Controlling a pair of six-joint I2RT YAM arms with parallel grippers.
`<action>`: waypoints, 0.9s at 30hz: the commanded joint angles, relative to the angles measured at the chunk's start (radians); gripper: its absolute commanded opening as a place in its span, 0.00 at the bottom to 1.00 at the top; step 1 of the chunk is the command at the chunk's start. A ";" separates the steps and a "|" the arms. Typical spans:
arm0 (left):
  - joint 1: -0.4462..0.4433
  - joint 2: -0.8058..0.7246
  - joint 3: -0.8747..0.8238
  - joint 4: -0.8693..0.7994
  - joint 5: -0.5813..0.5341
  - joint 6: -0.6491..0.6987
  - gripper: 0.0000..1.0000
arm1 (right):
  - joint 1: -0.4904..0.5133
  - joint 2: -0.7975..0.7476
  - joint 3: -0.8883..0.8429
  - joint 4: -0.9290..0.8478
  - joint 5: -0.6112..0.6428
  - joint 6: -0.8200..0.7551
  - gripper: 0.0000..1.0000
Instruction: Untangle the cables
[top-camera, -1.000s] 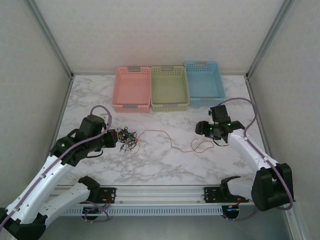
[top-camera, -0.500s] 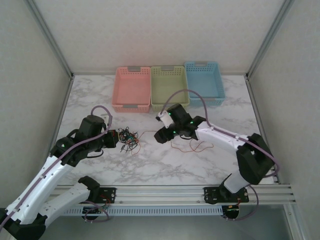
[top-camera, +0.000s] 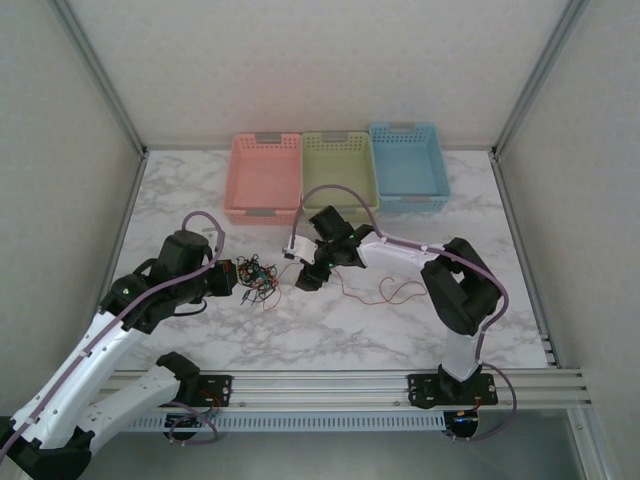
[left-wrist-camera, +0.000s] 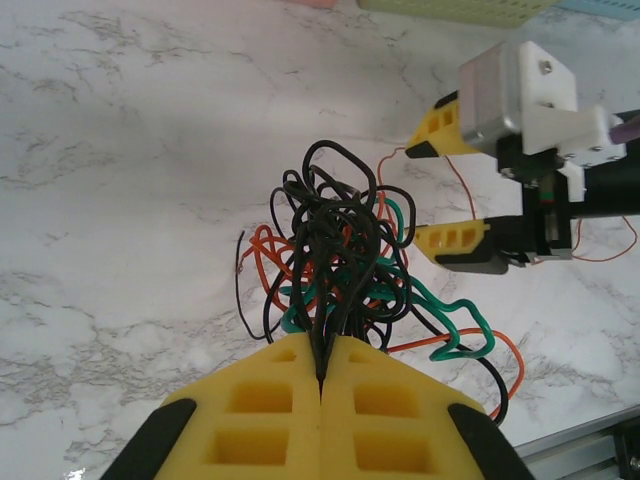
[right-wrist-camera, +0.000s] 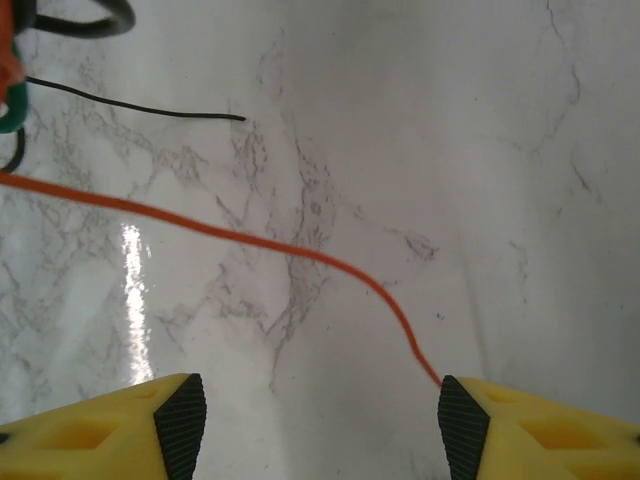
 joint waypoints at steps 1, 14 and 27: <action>0.006 -0.016 -0.010 0.021 0.023 0.017 0.00 | 0.009 0.034 0.037 0.059 0.002 -0.103 0.63; 0.006 -0.020 -0.012 0.020 0.017 0.019 0.00 | 0.008 0.075 0.043 0.107 -0.028 -0.134 0.37; 0.006 -0.028 -0.010 0.016 -0.008 0.016 0.00 | -0.010 0.009 -0.017 0.145 0.022 -0.073 0.00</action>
